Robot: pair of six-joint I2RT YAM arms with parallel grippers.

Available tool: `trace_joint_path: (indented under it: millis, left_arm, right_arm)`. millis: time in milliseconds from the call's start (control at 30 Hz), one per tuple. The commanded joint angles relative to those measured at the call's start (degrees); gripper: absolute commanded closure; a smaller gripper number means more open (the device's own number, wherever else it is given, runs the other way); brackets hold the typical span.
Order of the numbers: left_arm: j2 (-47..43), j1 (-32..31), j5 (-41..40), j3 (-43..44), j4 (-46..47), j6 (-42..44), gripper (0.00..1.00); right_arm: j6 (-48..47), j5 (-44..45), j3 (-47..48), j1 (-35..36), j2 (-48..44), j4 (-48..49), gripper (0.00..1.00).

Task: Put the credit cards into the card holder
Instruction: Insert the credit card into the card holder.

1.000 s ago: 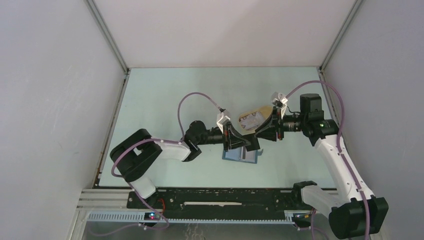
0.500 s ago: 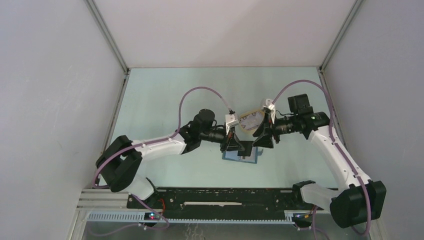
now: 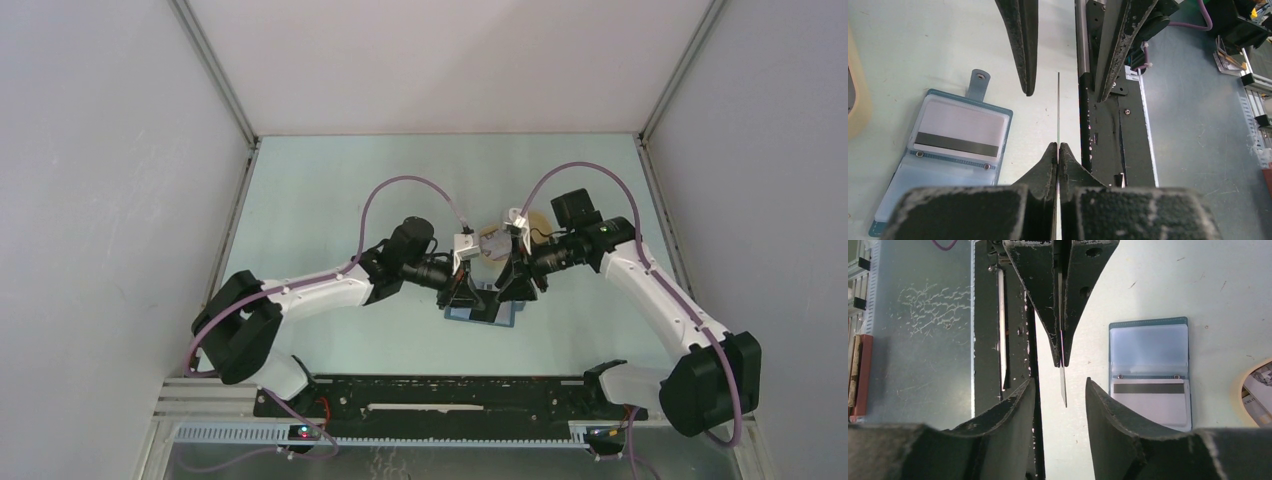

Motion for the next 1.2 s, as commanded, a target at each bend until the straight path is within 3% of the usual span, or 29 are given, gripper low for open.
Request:
trace_joint_path:
  millis: [0,167,467,600,800,967,1033,1067,1167]
  left_arm:
    - [-1.0,0.1,1.7,3.4,-0.1,1.5,1.00]
    - [-1.0,0.2,1.7,3.5,0.4,0.8,1.00]
    - [-1.5,0.7,0.1,2.7,1.2,0.1,0.97]
    - [-4.8,1.1,-4.4,-0.3,3.8,-1.5,0.70]
    - [-15.6,1.5,-20.3,-10.1,7.8,-1.5,0.48]
    - [-24.5,3.4,-30.3,-21.3,18.8,-7.4,0.36]
    - [-25.8,4.7,-34.8,-25.4,24.7,-13.5,0.24]
    - [-25.9,5.4,-38.4,-27.4,26.4,-18.4,0.11]
    - [-23.4,7.0,-38.4,-29.3,29.1,-24.2,0.05]
  right_arm:
    - [-2.3,-0.4,2.4,1.3,0.7,-1.3,0.54]
    - [-4.8,-0.6,4.1,2.4,3.0,-4.5,0.66]
    - [-8.3,-0.5,5.6,3.3,4.2,-7.8,1.00]
    - [-7.6,-0.5,5.8,2.8,3.2,-7.6,1.00]
    - [0.3,-2.5,3.3,-1.1,1.7,-1.1,1.00]
    - [19.0,0.8,-3.5,-4.3,0.0,16.3,1.00]
    - [27.4,2.8,-7.1,-5.2,-0.2,23.7,1.00]
    - [31.1,4.0,-8.5,-5.6,-0.1,26.6,1.00]
    - [39.1,8.8,-11.0,-6.0,1.9,31.1,1.00]
